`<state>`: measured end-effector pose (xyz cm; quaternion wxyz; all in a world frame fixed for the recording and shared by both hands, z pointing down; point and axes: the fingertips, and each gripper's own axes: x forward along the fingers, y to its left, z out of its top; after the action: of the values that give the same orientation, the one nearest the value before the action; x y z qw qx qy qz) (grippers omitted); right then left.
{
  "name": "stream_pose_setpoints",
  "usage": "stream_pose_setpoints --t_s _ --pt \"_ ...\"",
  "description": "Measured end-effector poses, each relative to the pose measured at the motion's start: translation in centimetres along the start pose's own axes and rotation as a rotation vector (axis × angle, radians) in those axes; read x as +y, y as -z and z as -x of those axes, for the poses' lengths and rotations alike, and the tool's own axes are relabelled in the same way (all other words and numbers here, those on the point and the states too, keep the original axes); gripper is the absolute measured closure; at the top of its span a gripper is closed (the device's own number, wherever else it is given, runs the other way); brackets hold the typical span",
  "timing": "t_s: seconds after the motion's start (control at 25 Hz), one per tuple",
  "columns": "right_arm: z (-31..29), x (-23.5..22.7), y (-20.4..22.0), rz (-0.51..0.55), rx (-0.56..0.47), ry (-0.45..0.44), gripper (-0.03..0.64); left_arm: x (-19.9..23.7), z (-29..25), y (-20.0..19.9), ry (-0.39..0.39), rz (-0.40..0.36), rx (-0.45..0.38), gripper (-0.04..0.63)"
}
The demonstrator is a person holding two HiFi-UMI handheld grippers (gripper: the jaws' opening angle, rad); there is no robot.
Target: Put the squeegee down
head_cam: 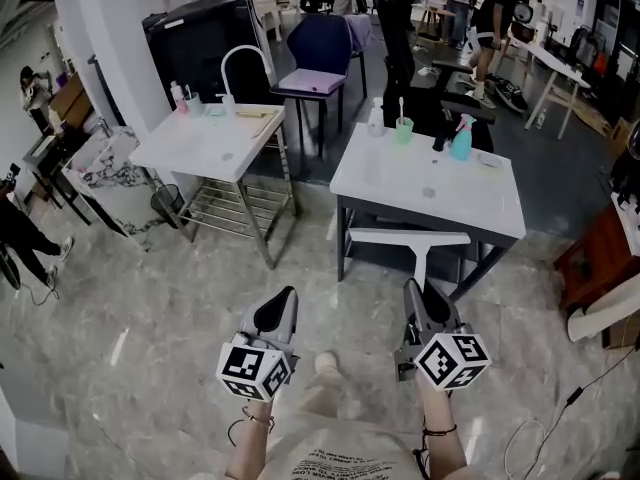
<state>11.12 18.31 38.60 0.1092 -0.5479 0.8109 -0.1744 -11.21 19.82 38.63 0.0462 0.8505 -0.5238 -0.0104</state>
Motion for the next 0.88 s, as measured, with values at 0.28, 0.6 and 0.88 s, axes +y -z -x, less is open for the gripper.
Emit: stream_pose_setpoints --t_s 0.28,0.6,0.88 --pt "-7.7 -1.9 -0.1 -0.021 0.026 0.014 0.522 4.6 -6.5 -0.3 -0.001 0.008 0.03 0.572" --pt "-15.1 -3.5 -0.9 -0.027 0.032 0.035 0.522 9.2 -13.4 -1.1 0.016 0.02 0.034 0.572" --pt "-18.5 -4.5 -1.4 -0.032 0.025 0.059 0.522 11.4 -17.2 -1.6 0.043 0.038 0.019 0.572"
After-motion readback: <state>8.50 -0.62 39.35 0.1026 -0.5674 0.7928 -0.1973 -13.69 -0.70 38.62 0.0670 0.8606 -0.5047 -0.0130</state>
